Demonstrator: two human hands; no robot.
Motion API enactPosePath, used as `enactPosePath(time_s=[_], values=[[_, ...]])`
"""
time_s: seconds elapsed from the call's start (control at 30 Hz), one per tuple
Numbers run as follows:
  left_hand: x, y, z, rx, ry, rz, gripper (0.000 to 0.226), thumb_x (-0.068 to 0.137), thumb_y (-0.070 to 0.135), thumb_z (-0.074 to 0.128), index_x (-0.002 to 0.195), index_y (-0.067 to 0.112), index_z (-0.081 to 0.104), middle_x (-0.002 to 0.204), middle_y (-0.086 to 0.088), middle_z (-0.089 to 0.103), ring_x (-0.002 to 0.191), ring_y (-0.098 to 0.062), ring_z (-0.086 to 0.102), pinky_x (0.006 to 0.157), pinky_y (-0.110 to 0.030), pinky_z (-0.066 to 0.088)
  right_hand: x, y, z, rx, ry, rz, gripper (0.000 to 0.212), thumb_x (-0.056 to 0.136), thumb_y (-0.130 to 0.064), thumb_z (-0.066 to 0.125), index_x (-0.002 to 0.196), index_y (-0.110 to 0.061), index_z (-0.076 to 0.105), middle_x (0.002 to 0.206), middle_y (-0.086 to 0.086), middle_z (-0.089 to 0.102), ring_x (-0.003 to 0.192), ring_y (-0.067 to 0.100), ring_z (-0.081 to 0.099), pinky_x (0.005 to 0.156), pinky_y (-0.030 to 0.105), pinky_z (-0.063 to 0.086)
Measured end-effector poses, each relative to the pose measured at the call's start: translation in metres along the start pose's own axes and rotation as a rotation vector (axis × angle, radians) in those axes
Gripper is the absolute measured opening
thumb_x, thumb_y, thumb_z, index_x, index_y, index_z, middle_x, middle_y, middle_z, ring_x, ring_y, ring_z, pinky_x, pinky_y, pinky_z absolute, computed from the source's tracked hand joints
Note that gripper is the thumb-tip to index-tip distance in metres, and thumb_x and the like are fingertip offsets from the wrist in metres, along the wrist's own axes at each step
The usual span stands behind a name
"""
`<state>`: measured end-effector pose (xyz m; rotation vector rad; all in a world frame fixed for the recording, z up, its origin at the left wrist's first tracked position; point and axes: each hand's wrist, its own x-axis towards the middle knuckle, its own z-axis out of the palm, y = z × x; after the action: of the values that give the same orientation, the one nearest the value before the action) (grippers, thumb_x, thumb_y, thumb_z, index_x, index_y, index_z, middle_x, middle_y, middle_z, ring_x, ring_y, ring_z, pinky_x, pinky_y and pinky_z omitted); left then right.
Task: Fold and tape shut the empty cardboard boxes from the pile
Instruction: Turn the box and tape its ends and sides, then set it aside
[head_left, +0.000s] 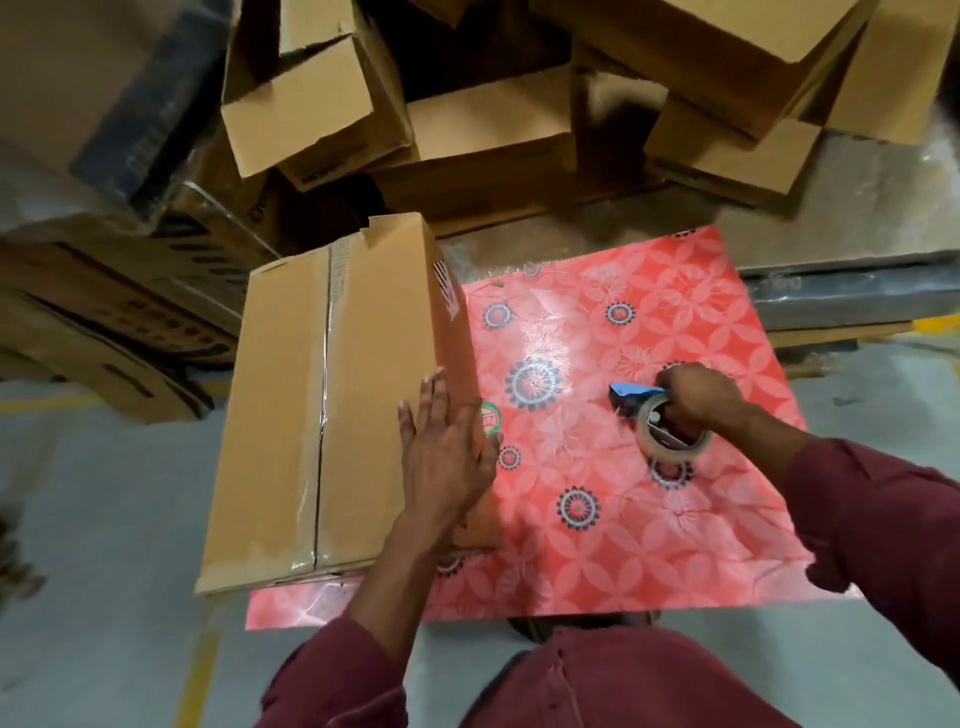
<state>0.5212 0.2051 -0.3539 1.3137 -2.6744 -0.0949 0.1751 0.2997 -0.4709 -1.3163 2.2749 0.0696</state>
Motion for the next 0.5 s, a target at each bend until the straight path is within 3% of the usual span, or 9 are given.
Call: enactPosePath(time_s=[0.07, 0.13, 0.2, 0.27, 0.33, 0.43, 0.5], values=[[-0.002, 0.007, 0.003, -0.142, 0.083, 0.010, 0.051, 0.087, 0.047, 0.054, 0.124, 0.016, 0.072, 0.157, -0.023, 0.046, 0.146, -0.038, 0.045, 0.120, -0.058, 0.032, -0.005, -0.002, 0.000, 0.009, 0.021, -0.014, 0.026, 0.082, -0.024, 0.068, 0.108, -0.020, 0.066, 0.104, 0.009, 0.068, 0.092, 0.033, 0.067, 0.066, 0.032, 0.046], [-0.006, 0.018, 0.003, -0.313, 0.148, 0.022, 0.042, 0.090, 0.042, 0.060, 0.118, 0.016, 0.075, 0.148, -0.015, 0.059, 0.136, -0.029, 0.056, 0.114, -0.041, 0.042, -0.016, -0.009, -0.003, 0.041, 0.071, -0.037, 0.026, 0.084, -0.025, 0.067, 0.108, -0.022, 0.059, 0.102, 0.009, 0.067, 0.088, 0.033, 0.065, 0.064, 0.035, 0.046], [-0.008, 0.032, -0.007, -0.519, 0.135, -0.093, 0.035, 0.091, 0.041, 0.066, 0.114, 0.018, 0.078, 0.128, -0.002, 0.073, 0.111, -0.015, 0.071, 0.097, -0.032, 0.055, -0.030, -0.021, -0.009, 0.087, 0.136, -0.067, 0.027, 0.082, -0.026, 0.067, 0.106, -0.025, 0.053, 0.092, 0.009, 0.066, 0.080, 0.034, 0.063, 0.060, 0.039, 0.049], [-0.010, 0.043, -0.015, -0.720, 0.040, -0.277, 0.025, 0.093, 0.043, 0.070, 0.107, 0.024, 0.080, 0.102, 0.009, 0.079, 0.084, -0.005, 0.073, 0.078, -0.028, 0.058, -0.048, -0.038, -0.023, 0.153, 0.204, -0.089, 0.028, 0.082, -0.023, 0.068, 0.107, -0.027, 0.055, 0.083, 0.007, 0.067, 0.073, 0.035, 0.062, 0.055, 0.039, 0.048], [-0.014, 0.044, -0.020, -0.991, -0.069, -0.473, 0.015, 0.095, 0.041, 0.073, 0.092, 0.027, 0.078, 0.090, 0.009, 0.077, 0.075, -0.008, 0.071, 0.064, -0.025, 0.055, -0.071, -0.063, -0.039, 0.211, 0.263, -0.119, 0.031, 0.080, -0.019, 0.070, 0.107, -0.028, 0.058, 0.078, 0.005, 0.068, 0.070, 0.035, 0.062, 0.052, 0.035, 0.041], [-0.013, 0.044, -0.031, -1.445, -0.301, -0.846, 0.034, 0.101, 0.045, 0.065, 0.103, 0.012, 0.070, 0.103, -0.011, 0.076, 0.062, -0.017, 0.063, 0.044, -0.027, 0.047, -0.107, -0.102, -0.066, 0.224, 0.333, -0.175, 0.039, 0.073, -0.018, 0.071, 0.107, -0.031, 0.059, 0.077, 0.000, 0.069, 0.072, 0.035, 0.065, 0.053, 0.033, 0.037], [-0.015, 0.029, -0.046, -1.596, -0.432, -0.965, 0.052, 0.102, 0.055, 0.055, 0.115, 0.005, 0.064, 0.105, -0.013, 0.076, 0.058, -0.019, 0.061, 0.042, -0.025, 0.043, -0.131, -0.139, -0.081, 0.210, 0.390, -0.217, 0.045, 0.069, -0.020, 0.070, 0.109, -0.035, 0.059, 0.079, -0.003, 0.071, 0.075, 0.034, 0.066, 0.054, 0.034, 0.041]])
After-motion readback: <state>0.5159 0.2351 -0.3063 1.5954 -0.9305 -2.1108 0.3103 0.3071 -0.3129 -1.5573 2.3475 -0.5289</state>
